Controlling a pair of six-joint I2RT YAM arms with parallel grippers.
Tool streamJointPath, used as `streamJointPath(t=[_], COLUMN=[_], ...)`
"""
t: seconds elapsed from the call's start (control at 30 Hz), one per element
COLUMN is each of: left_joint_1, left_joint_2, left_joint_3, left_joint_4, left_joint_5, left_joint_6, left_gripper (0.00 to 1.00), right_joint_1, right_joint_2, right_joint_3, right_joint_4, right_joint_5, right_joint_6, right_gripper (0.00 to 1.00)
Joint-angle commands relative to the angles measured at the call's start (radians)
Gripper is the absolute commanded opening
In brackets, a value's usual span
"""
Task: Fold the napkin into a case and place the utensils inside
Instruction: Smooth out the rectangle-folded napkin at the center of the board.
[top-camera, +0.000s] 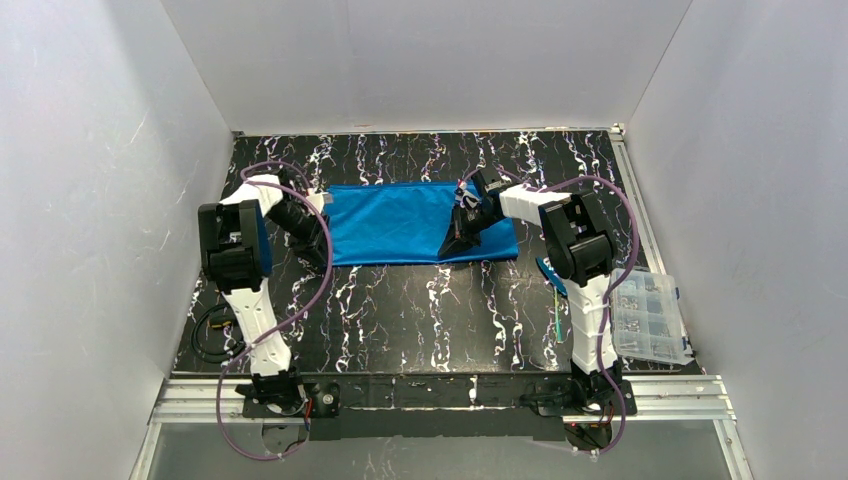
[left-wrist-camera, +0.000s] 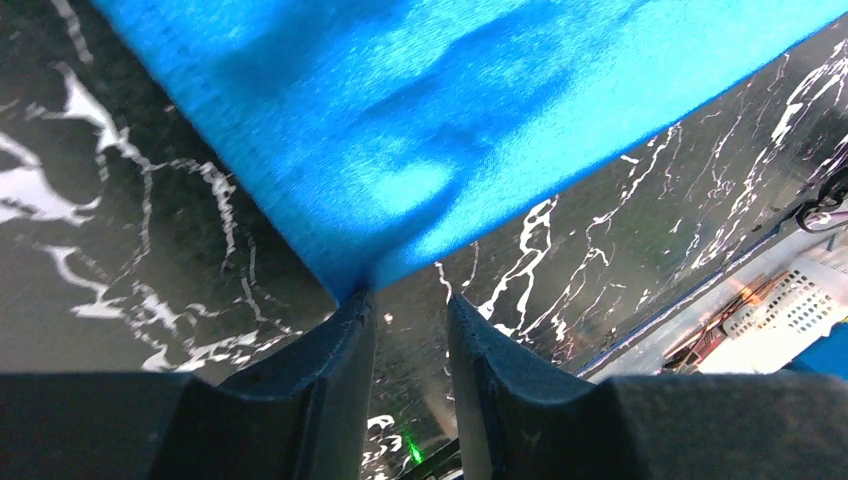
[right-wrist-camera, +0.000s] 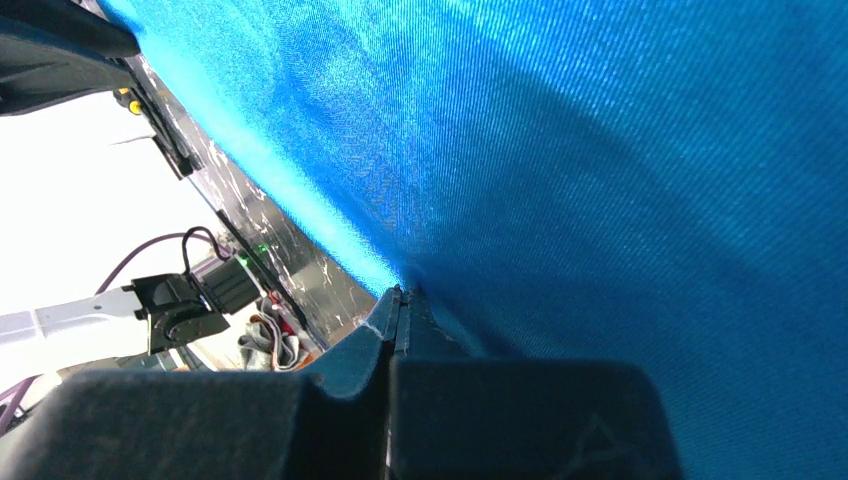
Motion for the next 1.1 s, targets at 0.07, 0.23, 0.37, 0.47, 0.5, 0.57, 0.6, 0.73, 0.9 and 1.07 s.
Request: streamJointPath(t=[0.07, 0.23, 0.37, 0.47, 0.5, 0.57, 0.6, 0.73, 0.9, 1.07], left_joint_1=[0.028, 0.03, 0.014, -0.049, -0.08, -0.155, -0.177, -0.198, -0.198, -0.198], left_joint_2=[-0.089, -0.143, -0.196, -0.221, -0.221, -0.198, -0.179, -0.097, -0.072, -0.067], left_joint_3=[-0.009, 0.03, 0.12, 0.137, 0.132, 0.114, 0.103, 0.075, 0.019, -0.037], left_joint_4=[-0.041, -0.104, -0.201, -0.218, -0.209, -0.172, -0.15, -0.059, 0.034, 0.065], left_joint_5=[-0.06, -0.054, 0.056, 0.109, 0.115, 0.097, 0.086, 0.035, -0.053, -0.098], left_joint_6=[0.049, 0.066, 0.06, 0.036, 0.027, 0.001, -0.013, -0.068, -0.052, -0.024], left_gripper=[0.3, 0.29, 0.31, 0.32, 0.32, 0.32, 0.32, 0.3, 0.25, 0.19], right_joint_1=[0.0, 0.0, 0.001, 0.001, 0.001, 0.003, 0.002, 0.003, 0.009, 0.021], right_joint_2=[-0.025, -0.037, -0.046, -0.051, -0.051, -0.049, -0.05, -0.056, -0.073, -0.11], right_joint_3=[-0.029, -0.003, 0.002, -0.004, -0.005, -0.007, -0.005, 0.003, 0.031, 0.072], right_joint_4=[-0.036, -0.068, -0.076, -0.073, -0.07, -0.063, -0.061, -0.056, -0.073, -0.125], right_joint_5=[0.095, 0.101, 0.102, 0.102, 0.102, 0.1, 0.099, 0.098, 0.085, 0.06], right_joint_6=[-0.037, -0.058, -0.064, -0.063, -0.06, -0.054, -0.05, -0.039, -0.04, -0.075], right_gripper=[0.01, 0.01, 0.01, 0.01, 0.01, 0.01, 0.01, 0.01, 0.01, 0.01])
